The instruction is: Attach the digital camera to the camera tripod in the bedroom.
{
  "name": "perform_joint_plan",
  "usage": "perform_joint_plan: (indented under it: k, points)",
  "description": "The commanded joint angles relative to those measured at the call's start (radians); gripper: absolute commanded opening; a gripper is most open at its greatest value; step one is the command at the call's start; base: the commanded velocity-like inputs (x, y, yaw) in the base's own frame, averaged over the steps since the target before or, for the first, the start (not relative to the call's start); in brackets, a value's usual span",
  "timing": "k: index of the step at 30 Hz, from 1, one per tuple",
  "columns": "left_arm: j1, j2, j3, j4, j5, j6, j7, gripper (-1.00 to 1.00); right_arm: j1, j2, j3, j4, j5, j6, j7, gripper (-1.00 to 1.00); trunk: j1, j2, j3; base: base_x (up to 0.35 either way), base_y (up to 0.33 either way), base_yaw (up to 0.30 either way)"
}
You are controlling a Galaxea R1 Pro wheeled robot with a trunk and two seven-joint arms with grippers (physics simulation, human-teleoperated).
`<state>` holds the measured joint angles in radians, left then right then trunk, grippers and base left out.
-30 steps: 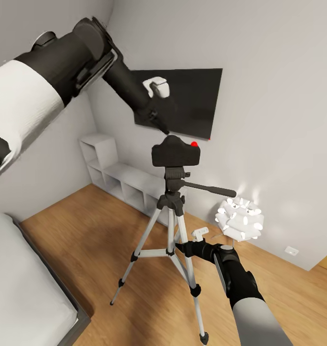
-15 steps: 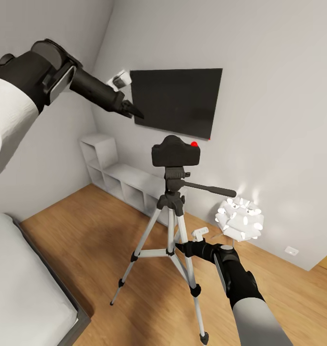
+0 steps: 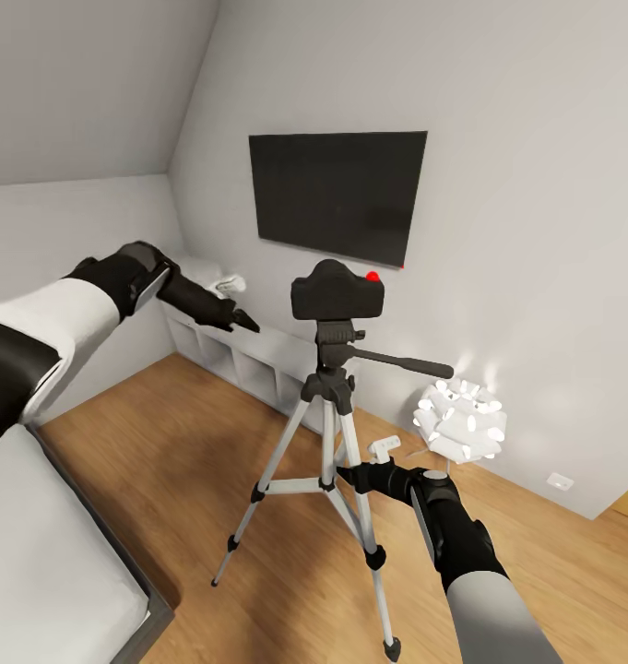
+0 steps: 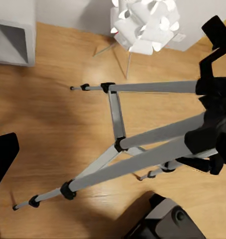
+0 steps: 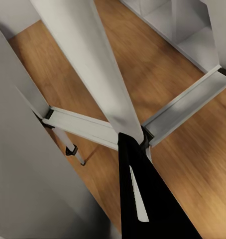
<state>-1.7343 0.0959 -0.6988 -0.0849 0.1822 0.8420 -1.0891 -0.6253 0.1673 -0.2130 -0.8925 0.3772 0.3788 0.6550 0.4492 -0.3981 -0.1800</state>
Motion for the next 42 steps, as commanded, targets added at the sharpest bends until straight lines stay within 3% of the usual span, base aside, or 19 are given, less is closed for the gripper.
perform_joint_plan:
  k: [1,5,11,13,15,19,22,24,26,27,29,30,34,39,42]
  points:
    - [0.011,0.000,-0.004,0.001,0.025,-0.004,0.008,1.00,-0.001,0.001,-0.005,0.000,0.014,0.002,0.008,-1.00,0.001,-0.002,-0.002,0.000,0.000,0.000]
    - [0.080,0.003,-0.002,0.008,0.108,-0.041,0.056,1.00,-0.001,0.001,-0.006,0.000,0.014,0.002,0.008,-1.00,0.001,-0.002,-0.002,0.000,0.000,0.000]
    - [0.220,0.020,0.000,0.024,0.273,-0.066,0.134,1.00,-0.001,0.001,-0.005,0.000,0.013,0.002,0.007,-1.00,0.001,-0.002,-0.002,0.000,0.000,0.000]
    - [0.275,0.038,0.000,0.036,0.355,-0.118,0.164,1.00,-0.001,0.001,-0.006,0.000,0.013,0.003,0.007,-1.00,0.001,-0.002,-0.002,0.000,0.000,0.000]
    - [0.303,0.049,-0.001,0.045,0.393,-0.161,0.173,1.00,-0.001,0.001,-0.006,0.000,0.013,0.003,0.007,-1.00,0.001,-0.002,-0.002,0.000,0.000,0.000]
    - [0.406,0.073,-0.001,0.073,0.505,-0.278,0.185,1.00,-0.001,0.001,-0.006,0.000,0.012,0.003,0.008,-1.00,0.001,-0.002,-0.002,0.000,0.000,0.000]
    - [0.487,0.079,-0.001,0.079,0.560,-0.311,0.207,1.00,-0.001,0.001,-0.006,0.000,0.012,0.003,0.008,-1.00,0.001,-0.002,-0.002,0.000,0.000,0.000]
    - [0.524,0.081,-0.001,0.080,0.576,-0.321,0.239,1.00,-0.001,0.001,-0.006,0.000,0.012,0.003,0.008,-1.00,0.001,-0.002,-0.002,0.000,0.000,0.000]
    - [0.573,0.082,-0.001,0.082,0.591,-0.331,0.318,1.00,-0.001,0.001,-0.006,0.000,0.012,0.003,0.008,-1.00,0.001,-0.002,-0.002,0.000,0.000,0.000]
    - [0.600,0.083,-0.001,0.083,0.598,-0.336,0.389,1.00,-0.001,0.001,-0.006,0.000,0.012,0.003,0.009,-1.00,0.001,-0.002,-0.002,0.000,0.000,0.000]
    - [0.625,0.084,-0.001,0.084,0.602,-0.339,0.469,1.00,-0.001,0.001,-0.006,0.000,0.012,0.003,0.009,-1.00,0.001,-0.002,-0.002,0.000,0.000,0.000]
    - [0.651,0.084,-0.001,0.084,0.606,-0.343,0.548,1.00,-0.001,0.001,-0.006,0.000,0.012,0.003,0.009,-1.00,0.001,-0.002,-0.002,0.000,0.000,0.000]
    - [0.720,0.080,-0.001,0.084,0.611,-0.353,0.692,1.00,-0.001,0.001,-0.006,0.000,0.012,0.003,0.009,-1.00,0.001,-0.002,-0.002,0.000,0.000,0.000]
    - [0.812,0.071,-0.001,0.083,0.612,-0.422,0.750,1.00,-0.001,0.001,-0.006,0.000,0.012,0.002,0.009,-1.00,0.001,-0.002,-0.002,0.000,0.000,0.000]
    - [0.888,0.063,-0.001,0.083,0.612,-0.502,0.762,1.00,-0.001,0.001,-0.006,0.000,0.012,0.003,0.009,-1.00,0.001,-0.002,-0.002,0.000,0.000,0.000]
